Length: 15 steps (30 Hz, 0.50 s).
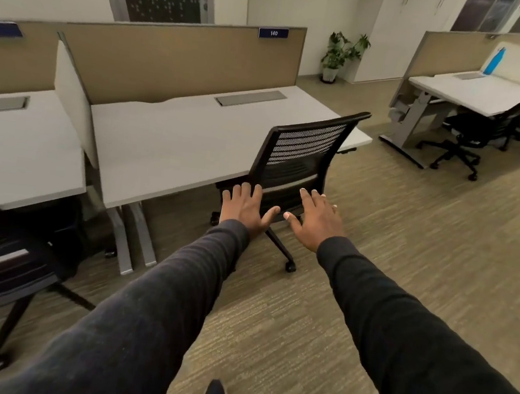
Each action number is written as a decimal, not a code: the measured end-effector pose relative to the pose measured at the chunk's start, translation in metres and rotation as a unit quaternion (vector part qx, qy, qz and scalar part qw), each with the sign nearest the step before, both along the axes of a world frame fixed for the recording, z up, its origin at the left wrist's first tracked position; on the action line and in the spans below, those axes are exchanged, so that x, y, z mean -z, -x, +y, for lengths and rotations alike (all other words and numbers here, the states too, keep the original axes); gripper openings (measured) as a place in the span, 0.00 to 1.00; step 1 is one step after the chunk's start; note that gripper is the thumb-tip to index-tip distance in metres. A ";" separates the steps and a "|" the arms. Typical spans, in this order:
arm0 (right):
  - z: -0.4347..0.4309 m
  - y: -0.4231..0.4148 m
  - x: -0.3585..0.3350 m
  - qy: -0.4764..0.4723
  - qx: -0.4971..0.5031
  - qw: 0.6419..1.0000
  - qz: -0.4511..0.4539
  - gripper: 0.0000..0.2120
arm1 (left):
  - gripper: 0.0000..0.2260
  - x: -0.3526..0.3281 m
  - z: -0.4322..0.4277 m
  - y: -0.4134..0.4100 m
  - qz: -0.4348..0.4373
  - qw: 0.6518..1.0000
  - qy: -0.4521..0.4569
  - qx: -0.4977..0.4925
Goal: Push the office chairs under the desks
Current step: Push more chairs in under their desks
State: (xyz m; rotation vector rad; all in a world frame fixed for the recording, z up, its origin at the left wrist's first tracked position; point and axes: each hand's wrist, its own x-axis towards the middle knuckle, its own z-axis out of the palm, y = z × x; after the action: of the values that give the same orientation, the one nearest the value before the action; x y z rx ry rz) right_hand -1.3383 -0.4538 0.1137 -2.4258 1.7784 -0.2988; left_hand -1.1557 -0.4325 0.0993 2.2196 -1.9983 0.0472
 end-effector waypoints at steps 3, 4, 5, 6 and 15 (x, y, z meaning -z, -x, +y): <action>0.034 -0.012 -0.002 0.011 -0.013 1.000 -0.002 0.36 | 0.34 0.005 0.035 -0.011 0.000 1.000 -0.008 -0.004; 0.044 -0.016 -0.001 0.013 -0.017 1.000 0.002 0.36 | 0.34 0.007 0.046 -0.015 0.000 1.000 -0.008 -0.007; 0.054 -0.020 0.001 0.013 -0.019 1.000 0.007 0.36 | 0.34 0.010 0.057 -0.019 0.000 1.000 -0.008 -0.009; 0.065 -0.025 0.004 0.010 -0.018 1.000 0.010 0.36 | 0.34 0.012 0.069 -0.023 0.000 1.000 -0.009 -0.008; 0.179 -0.117 0.033 -0.031 -0.014 0.999 0.016 0.36 | 0.35 0.035 0.192 -0.110 0.000 0.999 -0.050 0.001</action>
State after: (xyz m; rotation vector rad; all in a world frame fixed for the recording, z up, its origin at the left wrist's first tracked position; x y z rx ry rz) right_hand -1.2216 -0.2751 0.0808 -2.4225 1.7382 -0.1997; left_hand -1.0460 -0.2402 0.0641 2.2773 -2.0449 -0.0538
